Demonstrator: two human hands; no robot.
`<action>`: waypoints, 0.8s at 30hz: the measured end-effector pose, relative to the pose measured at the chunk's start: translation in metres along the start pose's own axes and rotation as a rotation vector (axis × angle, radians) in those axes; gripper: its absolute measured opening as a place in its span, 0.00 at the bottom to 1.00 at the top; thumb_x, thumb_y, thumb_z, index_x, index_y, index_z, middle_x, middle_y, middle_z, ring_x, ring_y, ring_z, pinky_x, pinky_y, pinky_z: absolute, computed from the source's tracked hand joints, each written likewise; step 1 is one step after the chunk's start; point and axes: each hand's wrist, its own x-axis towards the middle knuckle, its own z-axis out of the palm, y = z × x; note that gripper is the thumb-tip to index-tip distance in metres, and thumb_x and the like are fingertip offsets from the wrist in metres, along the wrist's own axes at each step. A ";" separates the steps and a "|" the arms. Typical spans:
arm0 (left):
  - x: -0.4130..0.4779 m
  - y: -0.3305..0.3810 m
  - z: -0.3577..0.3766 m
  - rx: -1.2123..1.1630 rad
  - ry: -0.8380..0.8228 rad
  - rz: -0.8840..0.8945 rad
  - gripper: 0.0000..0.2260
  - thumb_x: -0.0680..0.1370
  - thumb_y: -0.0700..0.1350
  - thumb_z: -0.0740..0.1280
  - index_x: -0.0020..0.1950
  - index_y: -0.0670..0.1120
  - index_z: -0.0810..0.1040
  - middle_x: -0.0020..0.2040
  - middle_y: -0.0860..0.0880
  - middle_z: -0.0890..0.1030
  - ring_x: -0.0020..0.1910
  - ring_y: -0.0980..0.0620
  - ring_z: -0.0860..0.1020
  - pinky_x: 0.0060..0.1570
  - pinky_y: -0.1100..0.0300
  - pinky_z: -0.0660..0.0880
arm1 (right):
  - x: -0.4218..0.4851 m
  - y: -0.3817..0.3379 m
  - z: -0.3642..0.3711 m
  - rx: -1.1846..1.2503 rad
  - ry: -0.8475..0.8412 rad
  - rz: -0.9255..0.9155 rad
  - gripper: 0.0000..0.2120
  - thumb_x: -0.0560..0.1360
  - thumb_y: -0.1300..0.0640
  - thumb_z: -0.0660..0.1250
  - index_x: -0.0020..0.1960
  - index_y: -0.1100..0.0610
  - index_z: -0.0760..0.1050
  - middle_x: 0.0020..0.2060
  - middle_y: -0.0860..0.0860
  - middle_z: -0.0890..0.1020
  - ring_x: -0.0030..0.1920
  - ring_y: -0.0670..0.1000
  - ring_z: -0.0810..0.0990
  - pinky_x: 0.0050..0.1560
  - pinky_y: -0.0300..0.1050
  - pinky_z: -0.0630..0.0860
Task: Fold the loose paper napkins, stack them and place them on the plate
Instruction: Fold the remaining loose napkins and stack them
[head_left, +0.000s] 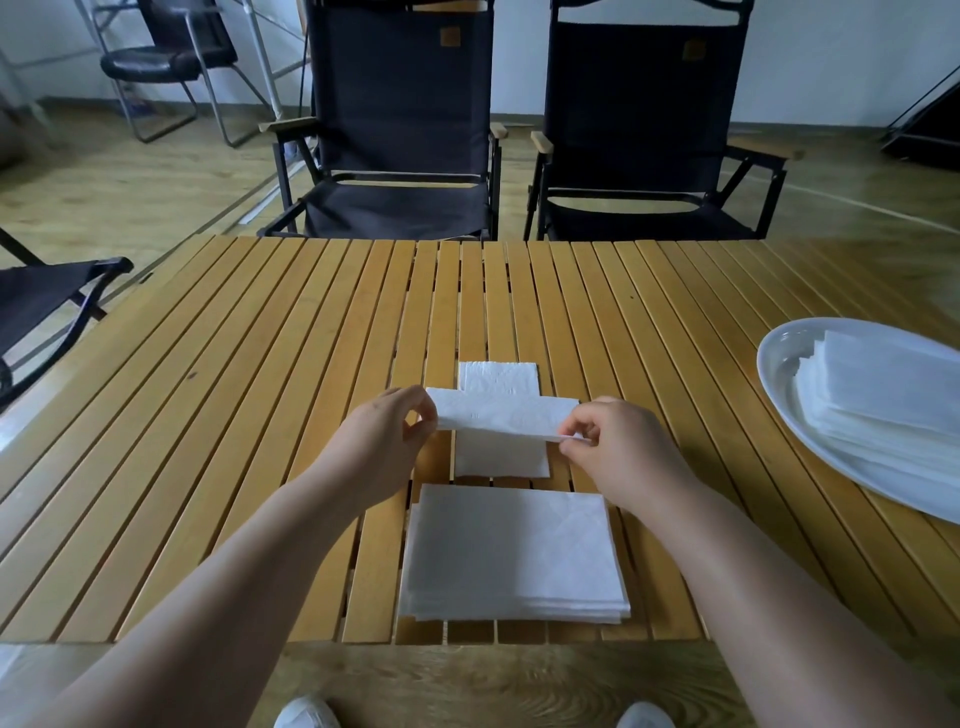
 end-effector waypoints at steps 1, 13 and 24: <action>0.000 0.001 -0.001 -0.017 0.004 -0.009 0.04 0.82 0.43 0.64 0.53 0.52 0.74 0.57 0.55 0.76 0.51 0.56 0.76 0.41 0.70 0.72 | 0.000 0.000 0.000 0.010 0.012 0.006 0.03 0.78 0.57 0.69 0.49 0.51 0.81 0.48 0.46 0.78 0.44 0.43 0.74 0.35 0.31 0.63; 0.000 0.001 -0.005 -0.033 -0.001 -0.095 0.06 0.79 0.44 0.68 0.56 0.51 0.81 0.52 0.54 0.81 0.44 0.59 0.77 0.36 0.71 0.71 | 0.001 0.001 -0.004 0.038 0.045 0.006 0.03 0.78 0.56 0.69 0.48 0.49 0.80 0.47 0.45 0.80 0.44 0.43 0.76 0.36 0.31 0.67; -0.004 0.005 -0.017 -0.208 0.214 0.002 0.05 0.79 0.44 0.68 0.53 0.52 0.80 0.51 0.56 0.81 0.53 0.59 0.78 0.51 0.65 0.75 | -0.002 -0.004 -0.021 0.170 0.230 -0.115 0.04 0.77 0.56 0.71 0.51 0.51 0.83 0.43 0.40 0.79 0.43 0.35 0.74 0.40 0.30 0.68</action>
